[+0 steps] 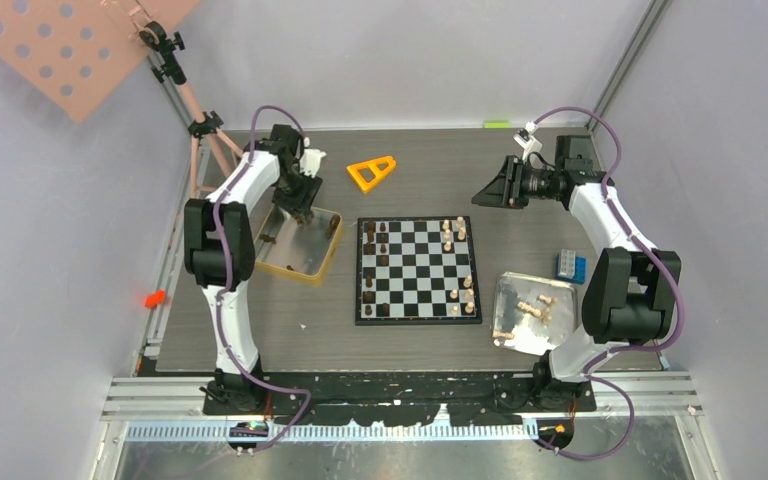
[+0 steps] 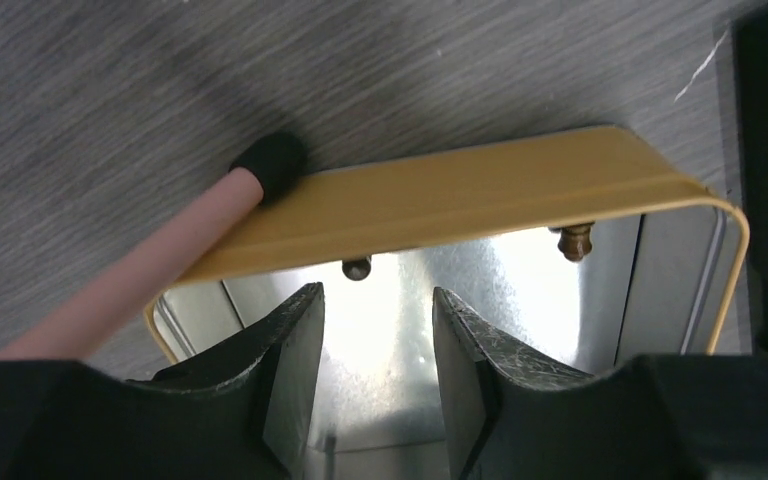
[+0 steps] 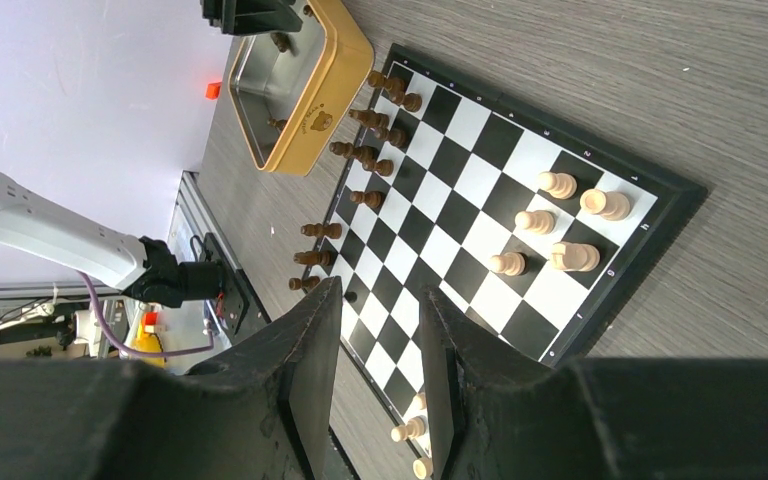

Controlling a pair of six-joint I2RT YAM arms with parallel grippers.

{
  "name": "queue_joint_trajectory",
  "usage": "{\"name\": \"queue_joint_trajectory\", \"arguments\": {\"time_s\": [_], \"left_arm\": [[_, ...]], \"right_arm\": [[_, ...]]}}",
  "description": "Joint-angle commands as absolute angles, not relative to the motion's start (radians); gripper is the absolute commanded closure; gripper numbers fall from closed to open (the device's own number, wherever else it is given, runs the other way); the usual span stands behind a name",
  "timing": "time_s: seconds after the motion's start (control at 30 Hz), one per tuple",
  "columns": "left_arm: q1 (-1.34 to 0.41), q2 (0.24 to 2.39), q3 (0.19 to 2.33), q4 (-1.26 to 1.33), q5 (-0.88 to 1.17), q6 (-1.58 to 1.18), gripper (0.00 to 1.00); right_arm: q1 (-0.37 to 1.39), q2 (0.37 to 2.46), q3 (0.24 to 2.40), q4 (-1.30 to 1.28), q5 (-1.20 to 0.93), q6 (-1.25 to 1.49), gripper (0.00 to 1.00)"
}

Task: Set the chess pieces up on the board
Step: Pick up the chess piece from the storage box.

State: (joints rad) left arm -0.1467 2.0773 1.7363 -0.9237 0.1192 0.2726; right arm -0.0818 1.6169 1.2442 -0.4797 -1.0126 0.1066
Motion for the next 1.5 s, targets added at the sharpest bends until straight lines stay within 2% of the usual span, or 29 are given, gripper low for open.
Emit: {"name": "queue_joint_trajectory", "arguments": {"time_s": [0.0, 0.53, 0.93, 1.23, 1.33, 1.47], "left_arm": [[-0.140, 2.099, 1.744, -0.837, 0.154, 0.251, 0.53], [-0.128, 2.105, 1.717, -0.855, 0.161, 0.249, 0.65], [-0.125, 2.021, 1.717, -0.880, 0.169, 0.253, 0.90], [-0.149, 1.834, 1.629, -0.938, 0.311, 0.286, 0.91], [-0.222, 1.774, 1.598, -0.960, 0.394, 0.314, 0.91], [-0.375, 1.734, 1.565, -0.966, 0.402, 0.354, 0.92]], "right_arm": [[-0.084, 1.618, 1.259, -0.475, -1.021, 0.088, 0.60], [-0.084, 1.630, 1.265, -0.485, -1.024, 0.078, 0.60], [-0.084, 1.631, 1.265, -0.488, -1.026, 0.078, 0.61], [-0.084, 1.627, 1.266, -0.489, -1.026, 0.077, 0.61], [-0.084, 1.629, 1.267, -0.489, -1.025, 0.077, 0.61], [-0.084, 1.628, 1.267, -0.490, -1.024, 0.076, 0.62]]}}
